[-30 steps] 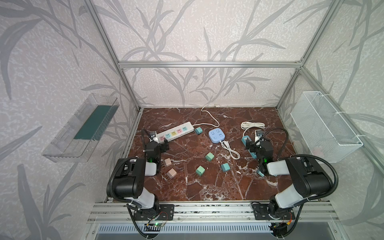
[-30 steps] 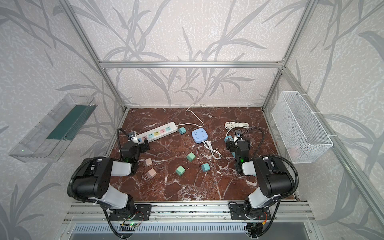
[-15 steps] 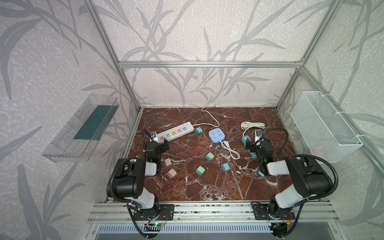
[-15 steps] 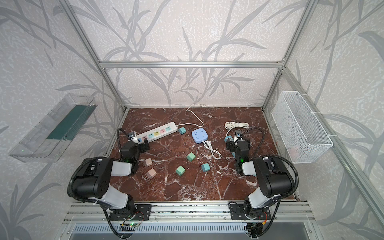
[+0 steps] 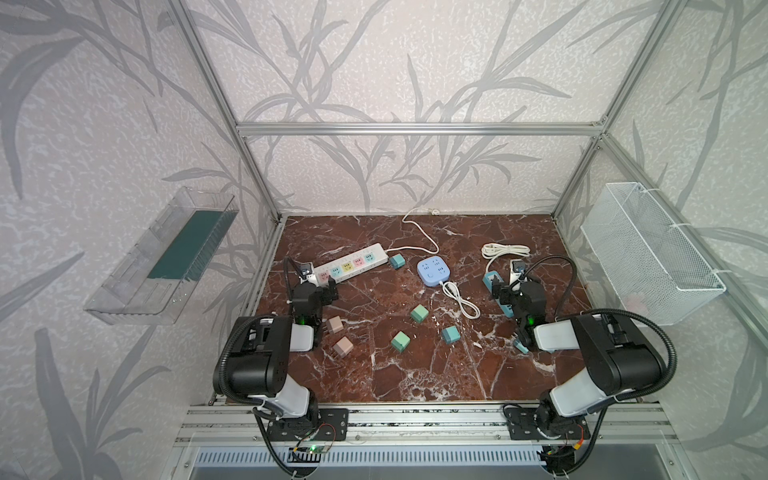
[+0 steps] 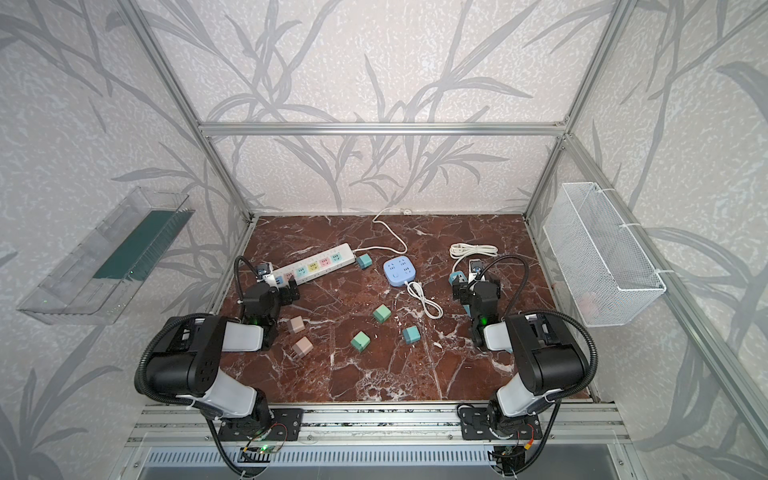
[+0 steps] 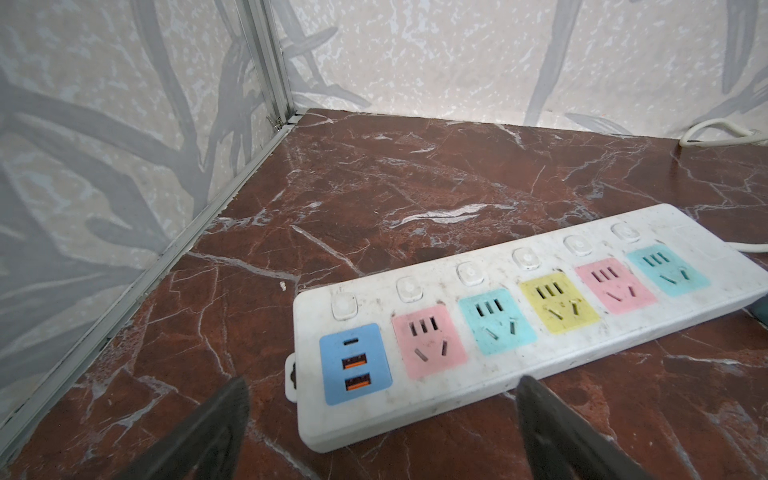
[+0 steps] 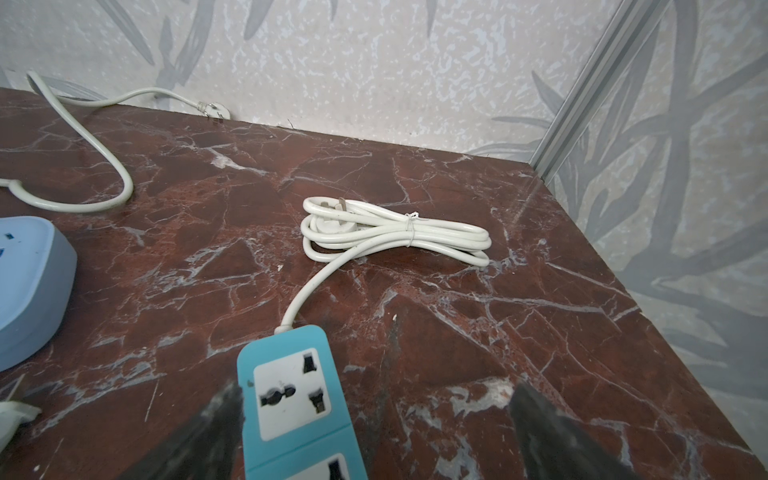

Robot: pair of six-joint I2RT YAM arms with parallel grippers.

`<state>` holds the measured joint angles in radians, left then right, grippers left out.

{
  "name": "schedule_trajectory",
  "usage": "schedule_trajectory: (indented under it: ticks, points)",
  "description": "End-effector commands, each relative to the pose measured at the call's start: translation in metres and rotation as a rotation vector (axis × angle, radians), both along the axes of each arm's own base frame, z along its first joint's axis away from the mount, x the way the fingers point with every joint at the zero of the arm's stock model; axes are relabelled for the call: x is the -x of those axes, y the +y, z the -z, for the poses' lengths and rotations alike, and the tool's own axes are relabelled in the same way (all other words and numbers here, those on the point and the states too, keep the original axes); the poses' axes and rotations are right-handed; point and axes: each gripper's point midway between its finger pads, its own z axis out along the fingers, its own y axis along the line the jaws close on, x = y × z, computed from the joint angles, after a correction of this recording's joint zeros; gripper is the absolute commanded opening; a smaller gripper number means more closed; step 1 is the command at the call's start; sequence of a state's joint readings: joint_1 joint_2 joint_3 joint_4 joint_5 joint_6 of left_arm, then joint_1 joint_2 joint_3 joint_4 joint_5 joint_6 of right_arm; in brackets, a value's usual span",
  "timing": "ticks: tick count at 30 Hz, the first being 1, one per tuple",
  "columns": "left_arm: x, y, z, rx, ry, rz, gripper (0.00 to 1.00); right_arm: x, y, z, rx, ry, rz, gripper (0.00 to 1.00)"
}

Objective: Insert the plug

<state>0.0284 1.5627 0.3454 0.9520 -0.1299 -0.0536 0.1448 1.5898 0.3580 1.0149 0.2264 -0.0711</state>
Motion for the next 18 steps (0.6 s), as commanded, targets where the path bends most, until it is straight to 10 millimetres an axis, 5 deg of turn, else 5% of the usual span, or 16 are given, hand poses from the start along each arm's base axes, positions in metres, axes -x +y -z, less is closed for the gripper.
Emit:
schedule_trajectory:
  ticks: [1, 6, 11, 14, 18]
  points:
    - [-0.006, 0.003, -0.009, -0.006, -0.029, -0.010, 0.99, -0.001, -0.001, -0.001, -0.011, -0.008, 0.009, 0.99]
    - [-0.001, 0.014, -0.021, -0.008, -0.051, -0.080, 0.99, 0.000, -0.002, -0.001, -0.012, -0.010, 0.011, 0.99]
    - [0.010, 0.019, -0.098, 0.034, -0.044, -0.137, 0.99, -0.001, 0.005, -0.017, 0.067, 0.007, 0.038, 0.99]
    - [0.008, 0.006, -0.155, 0.067, -0.057, -0.063, 0.99, -0.008, 0.026, -0.055, 0.208, 0.061, 0.049, 0.99]
    - [0.019, 0.000, -0.194, 0.309, 0.008, -0.130, 0.99, 0.003, 0.045, -0.105, 0.131, 0.181, 0.058, 0.99]
